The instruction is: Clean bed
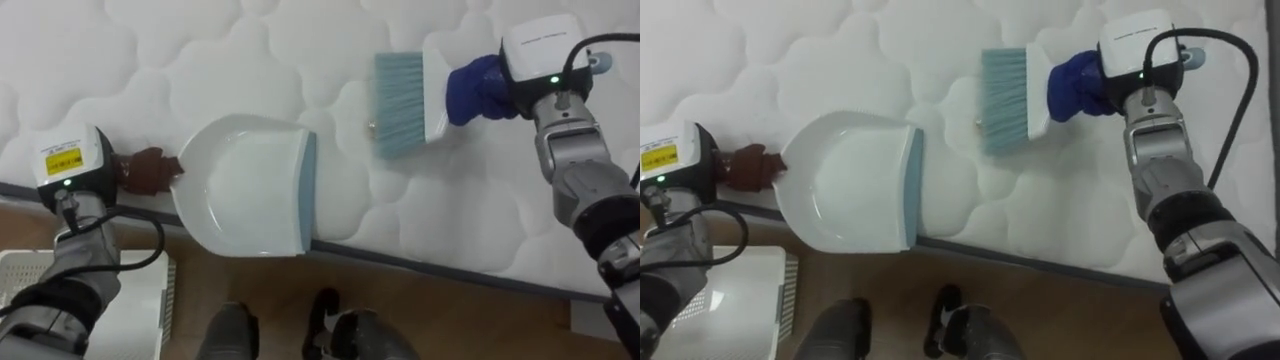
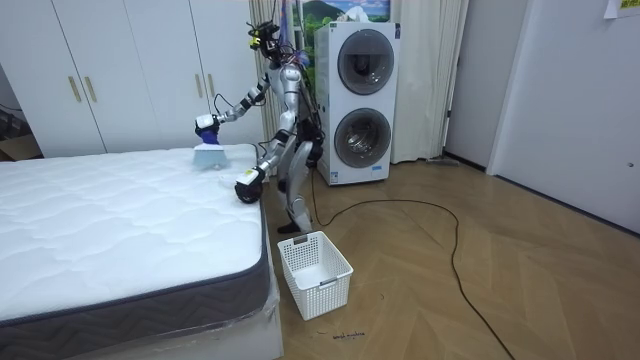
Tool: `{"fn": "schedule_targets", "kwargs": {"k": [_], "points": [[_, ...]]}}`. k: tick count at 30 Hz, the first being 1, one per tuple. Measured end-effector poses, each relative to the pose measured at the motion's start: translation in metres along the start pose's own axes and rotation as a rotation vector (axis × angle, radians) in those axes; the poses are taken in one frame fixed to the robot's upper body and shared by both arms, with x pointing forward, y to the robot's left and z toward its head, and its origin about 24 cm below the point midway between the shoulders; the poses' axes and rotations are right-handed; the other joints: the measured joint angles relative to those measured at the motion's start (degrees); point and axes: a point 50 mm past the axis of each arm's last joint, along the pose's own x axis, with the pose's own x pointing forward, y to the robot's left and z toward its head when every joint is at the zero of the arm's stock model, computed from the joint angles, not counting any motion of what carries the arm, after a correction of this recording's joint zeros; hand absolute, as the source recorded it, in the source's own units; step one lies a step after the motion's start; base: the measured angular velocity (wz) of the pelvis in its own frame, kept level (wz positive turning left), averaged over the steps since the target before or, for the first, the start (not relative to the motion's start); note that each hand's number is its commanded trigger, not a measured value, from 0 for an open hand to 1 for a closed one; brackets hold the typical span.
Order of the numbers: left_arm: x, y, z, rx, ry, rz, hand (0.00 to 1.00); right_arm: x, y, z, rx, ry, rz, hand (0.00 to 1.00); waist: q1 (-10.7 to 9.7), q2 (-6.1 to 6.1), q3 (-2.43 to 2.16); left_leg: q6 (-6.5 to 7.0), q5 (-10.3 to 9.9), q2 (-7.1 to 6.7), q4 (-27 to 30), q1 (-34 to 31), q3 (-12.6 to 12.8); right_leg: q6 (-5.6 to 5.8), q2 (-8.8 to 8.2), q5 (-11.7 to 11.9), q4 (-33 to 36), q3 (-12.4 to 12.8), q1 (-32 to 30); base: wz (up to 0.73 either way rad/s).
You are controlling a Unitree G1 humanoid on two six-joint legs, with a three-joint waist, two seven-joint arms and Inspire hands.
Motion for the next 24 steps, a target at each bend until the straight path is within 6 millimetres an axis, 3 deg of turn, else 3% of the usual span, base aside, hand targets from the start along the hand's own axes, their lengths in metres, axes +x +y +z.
{"fn": "schedule_targets", "kwargs": {"k": [11, 24], "points": [[0.004, 0.005, -0.007, -0.010, 0.022, 0.010, 1.00, 0.000, -0.001, -0.024, -0.084, 0.021, -0.009, 1.00, -0.31, -2.14, -0.20, -0.01, 0.06, 0.11, 0.43, 0.07, -0.14, -0.02, -0.03, -0.05, -0.26, -0.51, 0.48, 0.00], [0.005, 0.006, -0.006, -0.038, 0.036, 0.010, 1.00, 0.000, -0.001, -0.028, -0.129, 0.013, -0.015, 1.00, -0.13, -2.22, -0.22, -0.01, 0.06, 0.07, 0.63, 0.08, -0.57, -0.06, -0.11, 0.04, -0.47, -1.03, 0.81, 0.02]]}}
